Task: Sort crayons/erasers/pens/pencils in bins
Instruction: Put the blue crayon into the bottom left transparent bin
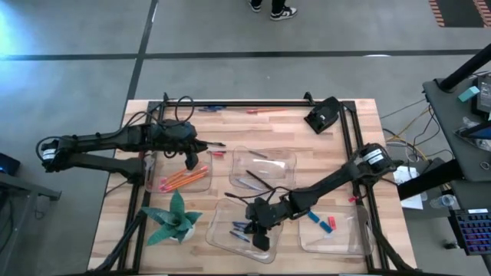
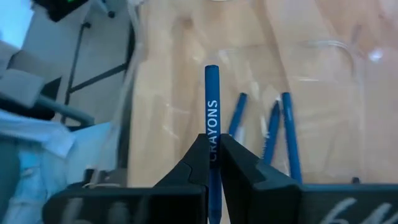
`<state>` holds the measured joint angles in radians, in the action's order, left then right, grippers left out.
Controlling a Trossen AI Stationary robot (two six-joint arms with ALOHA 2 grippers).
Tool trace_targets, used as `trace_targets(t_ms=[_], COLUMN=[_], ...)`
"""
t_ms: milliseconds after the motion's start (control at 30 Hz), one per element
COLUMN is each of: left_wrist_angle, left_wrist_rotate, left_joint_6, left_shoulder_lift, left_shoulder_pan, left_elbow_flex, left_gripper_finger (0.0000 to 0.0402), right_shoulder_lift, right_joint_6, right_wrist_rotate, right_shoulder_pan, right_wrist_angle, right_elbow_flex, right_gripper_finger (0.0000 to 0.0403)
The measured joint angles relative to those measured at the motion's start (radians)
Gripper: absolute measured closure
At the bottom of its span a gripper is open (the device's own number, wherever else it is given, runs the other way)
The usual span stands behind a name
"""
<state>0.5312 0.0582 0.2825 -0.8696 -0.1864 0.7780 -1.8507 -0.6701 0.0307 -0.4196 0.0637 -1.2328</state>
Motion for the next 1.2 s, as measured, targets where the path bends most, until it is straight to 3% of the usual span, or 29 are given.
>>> trace_targets(t_ms=[500,867,1200], left_wrist_angle=[0.003,0.003,0.004], left_wrist_rotate=[-0.003,-0.003,-0.002], left_joint_6=[0.026,0.026,0.026], left_shoulder_lift=[0.0,0.0,0.0], left_shoulder_pan=[0.005,0.005,0.005], left_elbow_flex=[0.0,0.0,0.0], left_gripper_finger=[0.0367,0.0367,0.0367], right_shoulder_lift=[-0.032,-0.035,-0.079], right_joint_6=[-0.026,0.272,0.32], right_wrist_rotate=[-0.068,-0.056,-0.084], right_shoulder_pan=[-0.016,-0.039,-0.039], right_wrist_angle=[-0.007,-0.007,-0.002], right_elbow_flex=[-0.008,-0.008,-0.008], right_gripper_finger=[0.0385,0.0367,0.0365])
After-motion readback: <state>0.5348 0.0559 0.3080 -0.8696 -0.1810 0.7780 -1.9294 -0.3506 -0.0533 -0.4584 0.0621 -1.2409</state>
